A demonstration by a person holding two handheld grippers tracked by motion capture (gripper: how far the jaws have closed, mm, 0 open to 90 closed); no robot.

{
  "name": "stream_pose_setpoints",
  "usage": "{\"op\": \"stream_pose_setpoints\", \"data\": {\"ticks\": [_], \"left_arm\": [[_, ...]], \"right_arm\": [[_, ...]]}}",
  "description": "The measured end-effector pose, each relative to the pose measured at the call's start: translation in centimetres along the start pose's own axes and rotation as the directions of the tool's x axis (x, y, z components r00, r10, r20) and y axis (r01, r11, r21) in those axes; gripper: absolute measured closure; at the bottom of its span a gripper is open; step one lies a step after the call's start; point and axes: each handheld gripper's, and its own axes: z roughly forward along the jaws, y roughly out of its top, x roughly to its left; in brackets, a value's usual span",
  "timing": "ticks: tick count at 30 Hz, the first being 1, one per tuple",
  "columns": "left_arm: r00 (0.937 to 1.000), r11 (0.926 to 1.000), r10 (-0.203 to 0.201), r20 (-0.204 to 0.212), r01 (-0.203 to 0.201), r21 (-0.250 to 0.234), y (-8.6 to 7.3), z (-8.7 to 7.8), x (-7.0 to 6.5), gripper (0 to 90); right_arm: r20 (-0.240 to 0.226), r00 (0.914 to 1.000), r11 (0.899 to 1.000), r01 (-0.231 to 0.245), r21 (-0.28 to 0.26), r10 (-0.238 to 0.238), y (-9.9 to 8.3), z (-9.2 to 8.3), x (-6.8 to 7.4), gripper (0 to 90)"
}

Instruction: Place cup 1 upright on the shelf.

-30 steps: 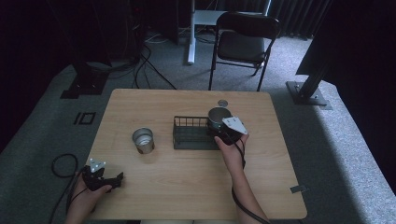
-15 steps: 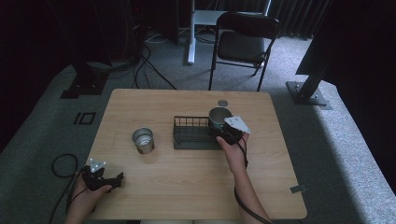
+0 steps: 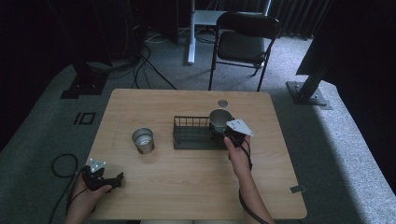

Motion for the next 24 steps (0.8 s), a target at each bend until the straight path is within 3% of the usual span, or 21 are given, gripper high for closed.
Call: {"op": "stream_pose_setpoints", "data": {"ticks": [15,24], "left_arm": [[1.0,1.0,0.0,0.0,0.0,0.0,0.0,0.0,0.0,0.4],[1.0,1.0,0.0,0.0,0.0,0.0,0.0,0.0,0.0,0.4]], "right_arm": [[-0.029,0.9996,1.0,0.006,0.006,-0.006,-0.5,-1.7,-0.6,11.0],[-0.079,0.9968,1.0,0.018,0.01,-0.017,-0.7,-3.2,-1.5,11.0]]}}
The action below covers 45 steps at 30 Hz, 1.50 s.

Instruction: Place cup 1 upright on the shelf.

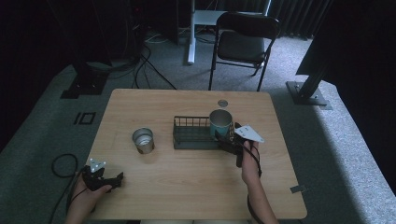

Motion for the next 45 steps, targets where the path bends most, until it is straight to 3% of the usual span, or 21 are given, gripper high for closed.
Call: {"op": "stream_pose_setpoints", "data": {"ticks": [11,18,25,27,38,45], "left_arm": [[1.0,1.0,0.0,0.0,0.0,0.0,0.0,0.0,0.0,0.4],[1.0,1.0,0.0,0.0,0.0,0.0,0.0,0.0,0.0,0.4],[1.0,1.0,0.0,0.0,0.0,-0.001,0.0,0.0,0.0,0.4],[1.0,1.0,0.0,0.0,0.0,0.0,0.0,0.0,0.0,0.4],[1.0,1.0,0.001,0.0,-0.001,0.001,0.0,0.0,0.0,0.4],[1.0,1.0,0.002,0.0,-0.002,0.001,0.0,0.0,0.0,0.4]], "right_arm": [[-0.066,0.9976,1.0,0.024,0.009,-0.023,-0.7,-1.8,-1.2,11.0],[-0.129,0.9906,0.999,0.047,0.009,-0.046,-1.4,-2.8,-2.0,11.0],[-0.162,0.9835,0.996,0.085,0.018,-0.081,-2.1,-4.0,-2.8,11.0],[-0.19,0.9784,0.996,0.088,0.028,-0.081,-2.3,-4.3,-3.0,11.0],[-0.252,0.9646,0.99,0.105,0.092,-0.078,-3.9,-5.8,-4.5,11.1],[-0.26,0.9634,0.984,0.105,0.144,-0.065,-5.4,-6.6,-5.7,11.1]]}}
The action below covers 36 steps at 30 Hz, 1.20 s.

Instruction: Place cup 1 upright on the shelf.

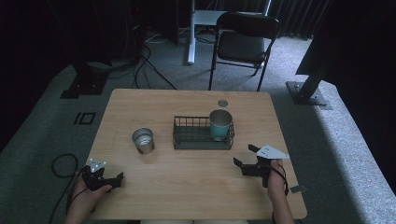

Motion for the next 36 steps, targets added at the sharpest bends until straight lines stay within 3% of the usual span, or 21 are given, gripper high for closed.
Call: {"op": "stream_pose_setpoints", "data": {"ticks": [7,18,25,36], "left_arm": [[1.0,1.0,0.0,0.0,0.0,-0.001,0.0,0.0,0.0,0.4],[1.0,1.0,0.0,-0.001,0.0,-0.001,0.0,0.0,0.0,0.4],[1.0,1.0,0.0,0.0,0.0,-0.001,0.0,0.0,0.0,0.4],[1.0,1.0,0.0,0.0,0.0,-0.001,0.0,0.0,0.0,0.4]], "right_arm": [[-0.035,0.9994,0.999,-0.001,0.049,0.003,-1.5,-0.7,-0.4,11.0],[-0.013,0.9999,0.993,-0.01,0.117,0.011,-3.1,-1.9,-1.5,11.1],[-0.018,0.9998,0.983,0.01,0.185,-0.007,-4.1,-2.5,-1.8,11.1],[-0.041,0.9987,0.97,0.041,0.238,-0.032,-5.0,-3.6,-2.3,11.0]]}}
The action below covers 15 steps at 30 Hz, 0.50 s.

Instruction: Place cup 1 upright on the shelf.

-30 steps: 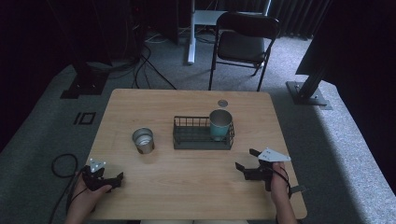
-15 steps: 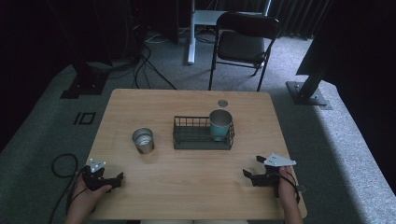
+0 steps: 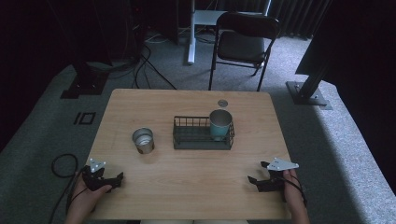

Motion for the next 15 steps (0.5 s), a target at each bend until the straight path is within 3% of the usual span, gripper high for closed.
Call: {"op": "stream_pose_setpoints", "data": {"ticks": [15], "left_arm": [[1.0,1.0,0.0,0.0,0.0,0.0,0.0,0.0,0.0,0.4]], "right_arm": [[0.043,0.999,0.997,0.013,0.079,-0.017,-1.5,-0.5,-0.3,11.0]]}}
